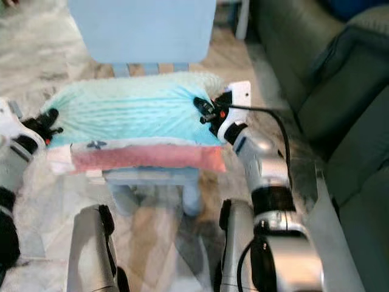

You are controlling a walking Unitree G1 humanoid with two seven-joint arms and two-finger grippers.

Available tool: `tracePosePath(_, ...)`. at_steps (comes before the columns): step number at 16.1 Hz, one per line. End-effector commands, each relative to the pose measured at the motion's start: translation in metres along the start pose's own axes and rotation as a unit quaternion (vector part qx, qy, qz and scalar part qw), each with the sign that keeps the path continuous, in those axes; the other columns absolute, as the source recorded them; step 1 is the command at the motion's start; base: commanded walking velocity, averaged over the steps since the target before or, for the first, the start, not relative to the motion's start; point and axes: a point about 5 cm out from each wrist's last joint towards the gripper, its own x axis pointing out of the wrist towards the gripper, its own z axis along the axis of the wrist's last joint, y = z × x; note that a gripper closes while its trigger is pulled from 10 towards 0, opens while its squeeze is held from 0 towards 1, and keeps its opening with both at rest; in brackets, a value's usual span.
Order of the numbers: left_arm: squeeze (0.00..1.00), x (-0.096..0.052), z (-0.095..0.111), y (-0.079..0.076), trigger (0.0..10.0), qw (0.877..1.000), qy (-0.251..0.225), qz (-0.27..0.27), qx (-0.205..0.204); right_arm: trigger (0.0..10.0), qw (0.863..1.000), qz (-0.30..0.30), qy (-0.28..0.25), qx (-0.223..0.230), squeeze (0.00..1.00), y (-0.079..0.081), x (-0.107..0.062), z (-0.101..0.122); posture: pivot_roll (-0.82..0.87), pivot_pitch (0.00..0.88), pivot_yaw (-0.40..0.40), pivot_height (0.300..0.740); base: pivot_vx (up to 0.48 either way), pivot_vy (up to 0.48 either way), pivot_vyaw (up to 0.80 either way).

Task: Move the pillow to the sofa

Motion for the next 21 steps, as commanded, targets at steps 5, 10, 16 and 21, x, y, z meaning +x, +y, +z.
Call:
tracePosePath(5,0.00,-0.018,-0.042,-0.028,0.0,1.000,-0.008,-0.006,0.021,0.0,0.994,-0.090,-0.036,-0.046,0.00,0.004,-0.034,-0.009,-0.02,0.000,0.006,0.416,0.000,0.000,0.00)
tracePosePath(10,0.00,-0.037,-0.062,-0.070,6.5,0.997,-0.020,-0.042,0.063,8.3,0.988,-0.138,-0.018,-0.071,0.00,0.020,-0.067,-0.026,-0.04,0.000,0.022,0.416,0.000,0.000,0.00)
tracePosePath(16,0.00,-0.052,-0.071,-0.088,10.0,0.994,-0.012,-0.060,0.092,10.0,0.974,-0.183,0.017,-0.133,0.00,0.025,-0.089,-0.031,-0.05,0.000,0.038,0.416,0.000,0.000,0.00)
tracePosePath(21,0.00,-0.054,-0.075,-0.092,10.0,0.994,0.000,-0.065,0.092,10.0,0.957,-0.232,0.017,-0.176,0.00,0.021,-0.081,-0.021,-0.05,0.000,0.043,0.416,0.000,0.000,0.00)
